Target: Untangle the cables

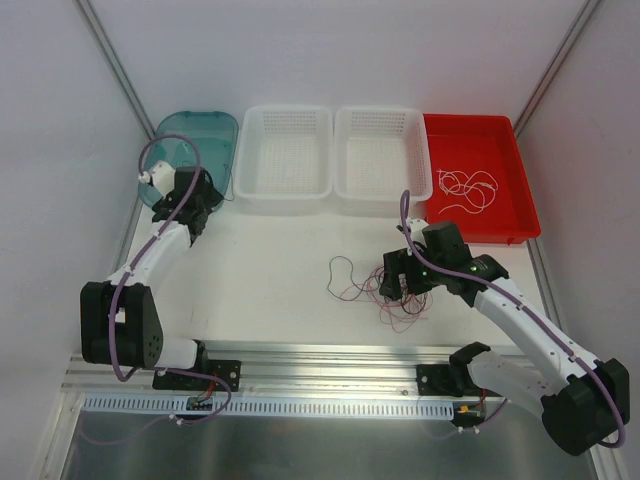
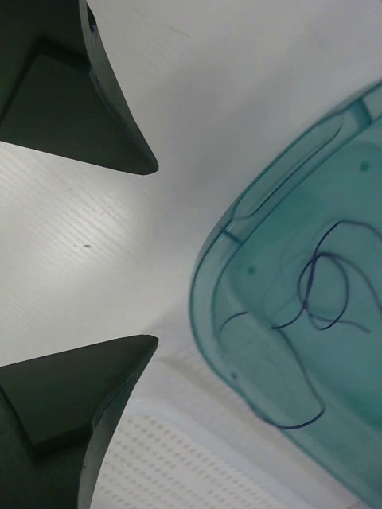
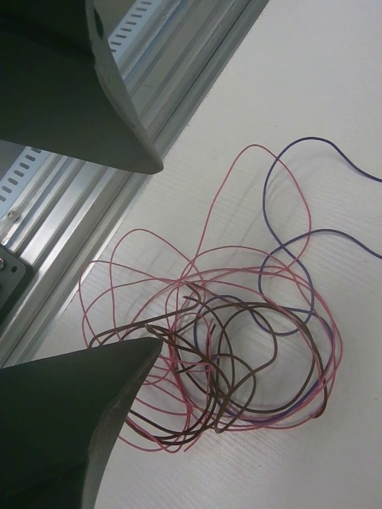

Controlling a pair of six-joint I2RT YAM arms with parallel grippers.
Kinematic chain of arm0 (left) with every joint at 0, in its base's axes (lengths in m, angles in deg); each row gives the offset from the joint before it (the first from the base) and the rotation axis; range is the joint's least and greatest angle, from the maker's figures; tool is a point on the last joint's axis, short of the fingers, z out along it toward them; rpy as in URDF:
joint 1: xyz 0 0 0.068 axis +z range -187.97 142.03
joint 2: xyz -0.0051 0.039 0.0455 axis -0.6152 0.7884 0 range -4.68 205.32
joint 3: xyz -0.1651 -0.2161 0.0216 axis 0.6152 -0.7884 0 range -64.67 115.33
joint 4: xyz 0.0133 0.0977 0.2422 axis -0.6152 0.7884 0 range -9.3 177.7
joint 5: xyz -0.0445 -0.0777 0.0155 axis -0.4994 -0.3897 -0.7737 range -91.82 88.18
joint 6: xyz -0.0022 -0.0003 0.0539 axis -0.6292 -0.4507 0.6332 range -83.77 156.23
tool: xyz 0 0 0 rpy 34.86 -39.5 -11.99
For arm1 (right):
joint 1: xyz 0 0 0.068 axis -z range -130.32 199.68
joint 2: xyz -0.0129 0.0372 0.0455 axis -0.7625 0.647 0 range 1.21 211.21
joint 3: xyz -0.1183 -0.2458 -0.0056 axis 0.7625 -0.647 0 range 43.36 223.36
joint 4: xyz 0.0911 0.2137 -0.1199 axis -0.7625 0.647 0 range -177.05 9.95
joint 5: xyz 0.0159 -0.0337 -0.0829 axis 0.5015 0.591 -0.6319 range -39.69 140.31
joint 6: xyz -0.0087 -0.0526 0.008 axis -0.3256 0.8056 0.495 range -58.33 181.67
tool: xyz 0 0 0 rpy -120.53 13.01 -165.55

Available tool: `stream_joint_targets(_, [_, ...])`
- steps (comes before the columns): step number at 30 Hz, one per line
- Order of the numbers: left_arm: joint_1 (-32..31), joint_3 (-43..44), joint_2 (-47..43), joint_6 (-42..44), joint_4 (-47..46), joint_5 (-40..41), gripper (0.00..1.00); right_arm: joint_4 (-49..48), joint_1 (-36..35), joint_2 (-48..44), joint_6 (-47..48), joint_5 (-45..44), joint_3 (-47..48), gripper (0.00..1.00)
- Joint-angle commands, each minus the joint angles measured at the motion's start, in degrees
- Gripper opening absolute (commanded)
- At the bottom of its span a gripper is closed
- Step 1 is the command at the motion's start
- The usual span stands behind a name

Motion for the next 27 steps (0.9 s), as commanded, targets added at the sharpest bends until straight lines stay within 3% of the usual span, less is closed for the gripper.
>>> stream_joint_targets(1, [5.94, 1.1, -0.06, -9.49, 2.11, -2.17, 0.85, -1.09, -0.27, -0.24, 0.39, 0.15, 0.15, 0.88])
stream_joint_targets(6, [9.73, 6.02, 4.77, -11.07, 4.31, -4.9, 0.9, -1.09, -0.19, -0.42, 0.39, 0.06, -0.03, 0.88])
stream_joint_targets(16, [15.8, 14.11, 15.67, -14.5, 7.48, -8.76, 0.81, -0.21, -0.19, -1.29, 0.65, -0.37, 0.06, 0.88])
stream_joint_targets(18, [16.23, 14.29, 16.03, -14.59, 8.96, -8.68, 0.75, -0.21, -0.27, -1.47, 0.65, -0.38, -0.03, 0.88])
stream_joint_targets(21, [16.67, 12.36, 14.46, -15.21, 10.03, -6.58, 0.56, -0.3, -0.27, -1.91, 0.65, -0.38, -0.2, 0.88])
stream_joint_targets(22, [16.85, 10.79, 12.97, -15.29, 10.03, -5.27, 0.46, -0.39, -0.27, -2.0, 0.57, -0.38, -0.29, 0.88])
stream_joint_targets(27, [18.87, 6.39, 8.05, -15.38, 12.22, -3.06, 0.22, -0.56, -0.19, -3.05, 0.48, 0.06, -0.55, 0.88])
